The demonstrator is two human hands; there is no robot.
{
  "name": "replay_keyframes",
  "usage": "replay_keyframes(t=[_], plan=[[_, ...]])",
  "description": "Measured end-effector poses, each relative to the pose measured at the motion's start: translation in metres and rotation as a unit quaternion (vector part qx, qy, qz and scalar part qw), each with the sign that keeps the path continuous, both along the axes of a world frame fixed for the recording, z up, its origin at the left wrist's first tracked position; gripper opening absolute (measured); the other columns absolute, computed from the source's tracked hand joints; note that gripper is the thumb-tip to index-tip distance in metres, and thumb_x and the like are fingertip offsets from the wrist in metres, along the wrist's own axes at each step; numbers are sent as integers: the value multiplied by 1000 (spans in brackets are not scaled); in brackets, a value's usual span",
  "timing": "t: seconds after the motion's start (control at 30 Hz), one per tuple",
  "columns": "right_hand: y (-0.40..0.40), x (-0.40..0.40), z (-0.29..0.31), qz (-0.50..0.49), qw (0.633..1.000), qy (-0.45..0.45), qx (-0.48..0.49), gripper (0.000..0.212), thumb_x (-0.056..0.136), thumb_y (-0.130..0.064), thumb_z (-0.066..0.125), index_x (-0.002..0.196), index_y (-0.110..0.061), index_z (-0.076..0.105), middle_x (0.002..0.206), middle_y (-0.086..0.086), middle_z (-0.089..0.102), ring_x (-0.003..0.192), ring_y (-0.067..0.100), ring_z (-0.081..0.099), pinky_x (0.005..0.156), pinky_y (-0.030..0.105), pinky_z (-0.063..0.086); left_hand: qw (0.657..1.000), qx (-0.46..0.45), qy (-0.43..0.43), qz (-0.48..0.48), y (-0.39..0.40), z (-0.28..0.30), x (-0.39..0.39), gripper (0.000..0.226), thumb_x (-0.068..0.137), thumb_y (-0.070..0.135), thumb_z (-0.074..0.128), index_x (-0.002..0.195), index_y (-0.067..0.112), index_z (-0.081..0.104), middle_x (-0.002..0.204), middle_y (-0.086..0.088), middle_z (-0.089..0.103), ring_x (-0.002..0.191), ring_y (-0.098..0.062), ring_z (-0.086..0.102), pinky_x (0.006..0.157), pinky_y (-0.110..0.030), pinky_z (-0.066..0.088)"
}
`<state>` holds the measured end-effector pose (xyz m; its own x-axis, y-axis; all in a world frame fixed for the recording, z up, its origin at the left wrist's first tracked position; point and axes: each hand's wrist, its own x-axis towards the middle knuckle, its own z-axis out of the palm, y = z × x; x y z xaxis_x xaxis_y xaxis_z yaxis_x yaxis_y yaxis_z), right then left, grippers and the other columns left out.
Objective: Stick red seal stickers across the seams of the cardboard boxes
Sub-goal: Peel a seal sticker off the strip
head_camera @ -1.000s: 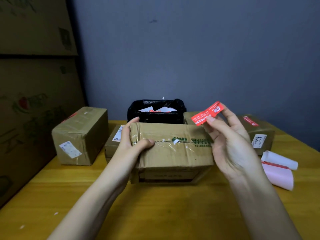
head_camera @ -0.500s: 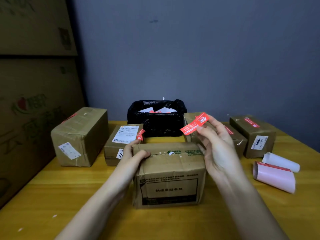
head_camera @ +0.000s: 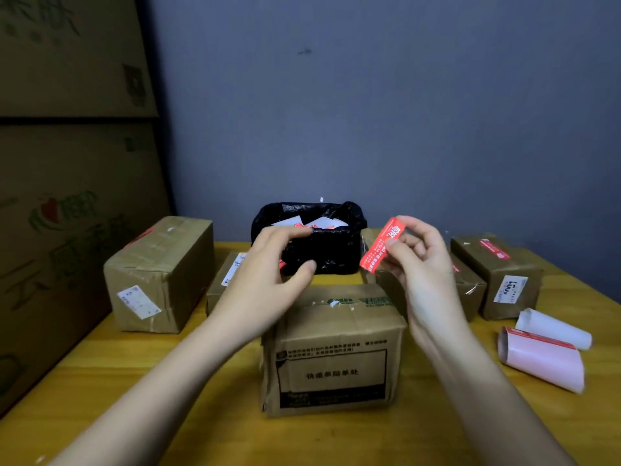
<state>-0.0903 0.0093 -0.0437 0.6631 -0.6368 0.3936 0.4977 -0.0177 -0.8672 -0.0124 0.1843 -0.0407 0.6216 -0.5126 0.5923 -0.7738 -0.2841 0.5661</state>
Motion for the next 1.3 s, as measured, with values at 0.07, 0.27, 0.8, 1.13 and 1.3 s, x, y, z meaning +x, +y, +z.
replay_keyframes(t=[0.07,0.27,0.8,1.13,1.3], plan=[[-2,9,7,-2,999,11,-34,29,92,0,55,104,-26,59,92,2,57,86,12,59,83,30,50,999,-19,30,-39,-15,17,8,28,92,21,58,119,25,60,121,12,58,114,2,51,97,-11,37],[-15,53,43,-31,992,8,-121,29,89,3,59,102,-22,57,84,-4,55,76,10,55,80,28,49,960,-63,233,-140,-61,59,39,13,93,22,60,102,14,65,85,7,68,70,2,64,74,-15,50],[-51,189,85,-39,988,79,-124,32,87,4,40,108,-17,50,79,-2,57,63,6,54,70,25,44,996,-47,75,8,-110,84,147,19,77,5,72,87,15,60,80,3,63,72,-13,64,76,-24,49],[-69,231,61,-34,981,78,-174,42,84,11,32,103,-22,48,77,-3,54,71,21,53,75,39,48,967,-126,208,-75,-118,62,191,32,81,-9,65,103,9,51,77,-2,66,63,0,63,65,-10,47],[-72,245,61,-19,977,136,-166,37,88,7,32,114,-14,47,79,-4,56,66,13,52,62,25,41,999,-32,29,14,-125,51,199,21,78,4,66,88,22,63,78,8,66,79,-10,65,77,-24,49]])
